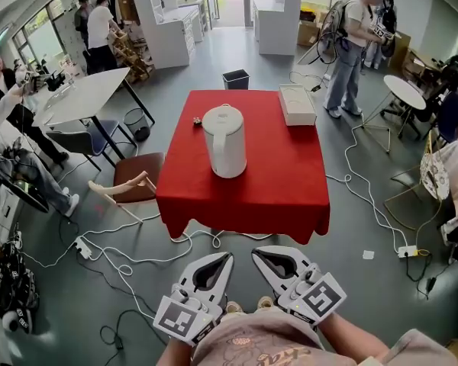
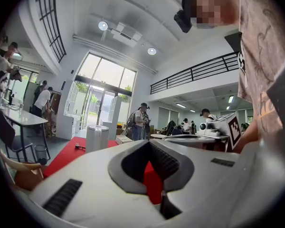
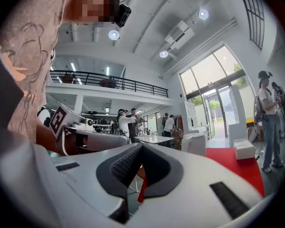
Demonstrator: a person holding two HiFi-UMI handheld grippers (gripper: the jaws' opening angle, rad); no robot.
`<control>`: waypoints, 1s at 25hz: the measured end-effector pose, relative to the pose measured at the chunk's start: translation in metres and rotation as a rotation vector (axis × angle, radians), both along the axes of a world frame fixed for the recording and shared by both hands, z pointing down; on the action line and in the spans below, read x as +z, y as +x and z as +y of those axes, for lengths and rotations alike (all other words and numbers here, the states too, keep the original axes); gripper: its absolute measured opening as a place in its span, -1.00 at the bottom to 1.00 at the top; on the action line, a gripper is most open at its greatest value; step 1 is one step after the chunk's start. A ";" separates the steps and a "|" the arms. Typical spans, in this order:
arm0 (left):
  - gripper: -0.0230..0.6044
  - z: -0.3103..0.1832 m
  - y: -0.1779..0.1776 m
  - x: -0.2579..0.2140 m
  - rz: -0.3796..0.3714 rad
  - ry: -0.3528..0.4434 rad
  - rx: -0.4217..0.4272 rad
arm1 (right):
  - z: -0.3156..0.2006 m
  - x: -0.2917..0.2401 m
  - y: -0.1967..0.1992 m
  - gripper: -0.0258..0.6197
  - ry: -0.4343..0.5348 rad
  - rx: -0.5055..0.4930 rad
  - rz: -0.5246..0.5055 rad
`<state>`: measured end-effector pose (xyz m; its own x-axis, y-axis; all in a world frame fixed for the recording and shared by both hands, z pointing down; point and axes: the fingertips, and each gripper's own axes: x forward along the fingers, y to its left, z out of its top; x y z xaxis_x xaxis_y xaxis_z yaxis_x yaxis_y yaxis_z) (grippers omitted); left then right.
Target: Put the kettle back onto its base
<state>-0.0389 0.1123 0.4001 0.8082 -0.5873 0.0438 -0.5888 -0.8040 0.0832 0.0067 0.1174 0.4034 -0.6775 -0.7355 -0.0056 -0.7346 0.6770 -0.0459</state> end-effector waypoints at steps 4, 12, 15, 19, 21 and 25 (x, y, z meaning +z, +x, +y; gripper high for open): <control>-0.97 0.005 -0.007 0.001 -0.002 -0.023 0.007 | 0.003 0.003 -0.012 -0.92 0.001 -0.004 0.024; -0.97 0.005 -0.017 0.000 0.016 -0.006 0.005 | 0.005 -0.001 -0.026 -0.92 0.023 -0.053 0.055; -0.97 0.008 -0.016 0.004 0.006 -0.034 0.013 | 0.006 0.001 -0.025 -0.92 0.013 -0.058 0.060; -0.97 0.006 -0.015 -0.003 0.040 0.004 0.006 | 0.007 0.000 -0.023 -0.92 -0.012 -0.056 0.059; -0.97 0.007 -0.014 0.000 0.027 0.000 0.003 | 0.009 0.005 -0.020 -0.92 -0.054 -0.056 0.069; -0.97 0.006 -0.009 0.000 0.015 -0.002 0.010 | 0.009 0.005 -0.016 -0.92 -0.061 -0.066 0.076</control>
<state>-0.0479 0.1186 0.3999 0.8147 -0.5789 0.0330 -0.5792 -0.8098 0.0939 -0.0092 0.1262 0.4088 -0.7209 -0.6870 0.0913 -0.6918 0.7213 -0.0348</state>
